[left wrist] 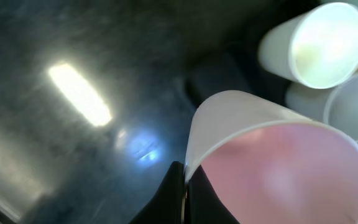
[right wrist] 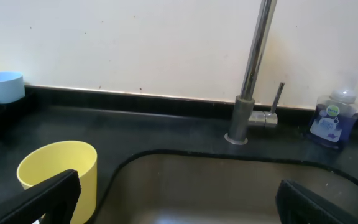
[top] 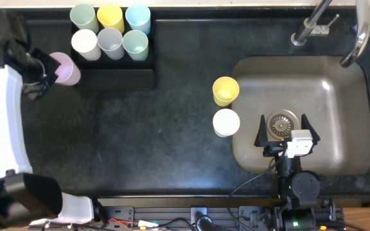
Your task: Store Cups
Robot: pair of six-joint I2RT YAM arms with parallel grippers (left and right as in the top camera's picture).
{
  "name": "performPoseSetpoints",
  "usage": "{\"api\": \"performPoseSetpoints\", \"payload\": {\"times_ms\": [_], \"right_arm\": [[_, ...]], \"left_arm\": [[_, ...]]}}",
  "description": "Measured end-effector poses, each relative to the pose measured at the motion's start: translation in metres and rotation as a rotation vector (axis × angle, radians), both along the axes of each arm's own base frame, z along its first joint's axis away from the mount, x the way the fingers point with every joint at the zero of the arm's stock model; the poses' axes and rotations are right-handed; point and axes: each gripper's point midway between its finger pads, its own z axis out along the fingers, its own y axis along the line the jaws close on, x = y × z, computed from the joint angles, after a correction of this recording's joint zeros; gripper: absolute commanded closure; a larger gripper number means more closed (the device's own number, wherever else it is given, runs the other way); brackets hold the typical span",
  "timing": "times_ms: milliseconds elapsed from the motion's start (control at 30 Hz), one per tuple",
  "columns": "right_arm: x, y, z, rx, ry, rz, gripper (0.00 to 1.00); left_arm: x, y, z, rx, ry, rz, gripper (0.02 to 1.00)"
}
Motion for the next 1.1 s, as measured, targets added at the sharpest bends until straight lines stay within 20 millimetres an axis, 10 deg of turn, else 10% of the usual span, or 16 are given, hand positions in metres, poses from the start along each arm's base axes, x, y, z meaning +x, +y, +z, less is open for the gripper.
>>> {"api": "performPoseSetpoints", "payload": {"times_ms": [433,1100], "right_arm": [[0.0,0.0,0.0,0.0,0.001,0.0,0.003],[0.0,0.0,0.0,0.0,0.0,0.0,0.003]], "left_arm": [[0.045,-0.001,-0.056,-0.016,0.039,-0.049,0.982],[0.048,0.0,-0.095,-0.037,0.129,-0.048,0.982]]}}
